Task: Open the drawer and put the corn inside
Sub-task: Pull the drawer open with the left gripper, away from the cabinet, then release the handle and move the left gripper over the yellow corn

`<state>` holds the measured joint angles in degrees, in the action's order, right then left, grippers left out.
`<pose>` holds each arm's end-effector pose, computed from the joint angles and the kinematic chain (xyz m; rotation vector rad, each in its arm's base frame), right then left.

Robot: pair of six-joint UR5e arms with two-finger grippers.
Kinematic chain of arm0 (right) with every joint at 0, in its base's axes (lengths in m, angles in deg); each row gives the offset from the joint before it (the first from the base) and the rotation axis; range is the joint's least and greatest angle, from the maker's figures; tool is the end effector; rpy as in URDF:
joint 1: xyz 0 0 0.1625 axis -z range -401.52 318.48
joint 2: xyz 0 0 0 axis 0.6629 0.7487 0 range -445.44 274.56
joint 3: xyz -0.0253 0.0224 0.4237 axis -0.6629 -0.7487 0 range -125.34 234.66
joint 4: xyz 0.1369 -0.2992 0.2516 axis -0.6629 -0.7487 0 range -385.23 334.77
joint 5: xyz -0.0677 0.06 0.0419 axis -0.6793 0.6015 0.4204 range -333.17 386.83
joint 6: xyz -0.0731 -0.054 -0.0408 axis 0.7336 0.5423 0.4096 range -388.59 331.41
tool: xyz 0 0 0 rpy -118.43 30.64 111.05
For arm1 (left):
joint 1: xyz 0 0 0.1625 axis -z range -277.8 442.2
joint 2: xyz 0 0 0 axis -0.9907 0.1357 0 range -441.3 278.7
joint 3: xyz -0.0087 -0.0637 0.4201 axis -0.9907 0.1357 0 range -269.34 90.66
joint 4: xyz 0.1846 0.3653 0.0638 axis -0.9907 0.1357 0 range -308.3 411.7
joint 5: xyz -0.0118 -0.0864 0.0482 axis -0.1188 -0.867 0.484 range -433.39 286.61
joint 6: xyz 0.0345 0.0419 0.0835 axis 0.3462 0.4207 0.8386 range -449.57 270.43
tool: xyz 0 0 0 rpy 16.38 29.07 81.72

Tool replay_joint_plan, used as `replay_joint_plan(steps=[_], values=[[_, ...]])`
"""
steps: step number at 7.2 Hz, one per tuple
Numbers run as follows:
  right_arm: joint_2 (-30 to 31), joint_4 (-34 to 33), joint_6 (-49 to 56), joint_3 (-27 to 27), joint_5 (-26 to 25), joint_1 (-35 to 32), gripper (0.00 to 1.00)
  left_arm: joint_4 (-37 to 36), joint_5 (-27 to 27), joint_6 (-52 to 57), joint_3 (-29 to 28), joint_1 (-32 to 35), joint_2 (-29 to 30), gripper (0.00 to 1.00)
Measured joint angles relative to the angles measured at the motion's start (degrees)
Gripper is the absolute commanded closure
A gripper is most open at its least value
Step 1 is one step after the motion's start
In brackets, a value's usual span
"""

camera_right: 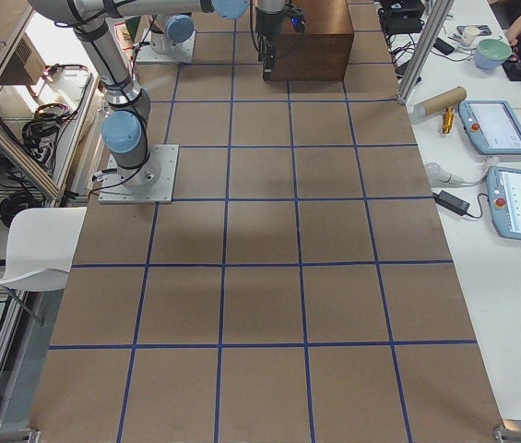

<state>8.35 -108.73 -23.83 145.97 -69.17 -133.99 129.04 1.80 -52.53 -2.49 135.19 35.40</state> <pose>0.1423 -0.4505 0.4977 0.1971 -3.0299 -0.1101 0.2525 -0.5988 0.2721 0.0345 -2.8217 0.0060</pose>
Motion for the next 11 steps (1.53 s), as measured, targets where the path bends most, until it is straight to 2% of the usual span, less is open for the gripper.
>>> replay_joint_plan(steps=[5, 9, 11], values=[[0.03, 0.00, 0.06, 0.00, -0.02, 0.00, 0.00, 0.07, 0.88, -0.11, -0.84, -0.90, -1.68, 0.00], [0.02, 0.00, -0.02, 0.00, -0.01, 0.00, 0.00, -2.27, 13.33, -0.01, -2.97, -1.14, -1.52, 0.00], [0.00, 0.00, 0.02, 0.00, 0.02, 0.00, 0.00, -5.65, 16.71, 2.82, -2.17, -1.84, -0.37, 0.00]])
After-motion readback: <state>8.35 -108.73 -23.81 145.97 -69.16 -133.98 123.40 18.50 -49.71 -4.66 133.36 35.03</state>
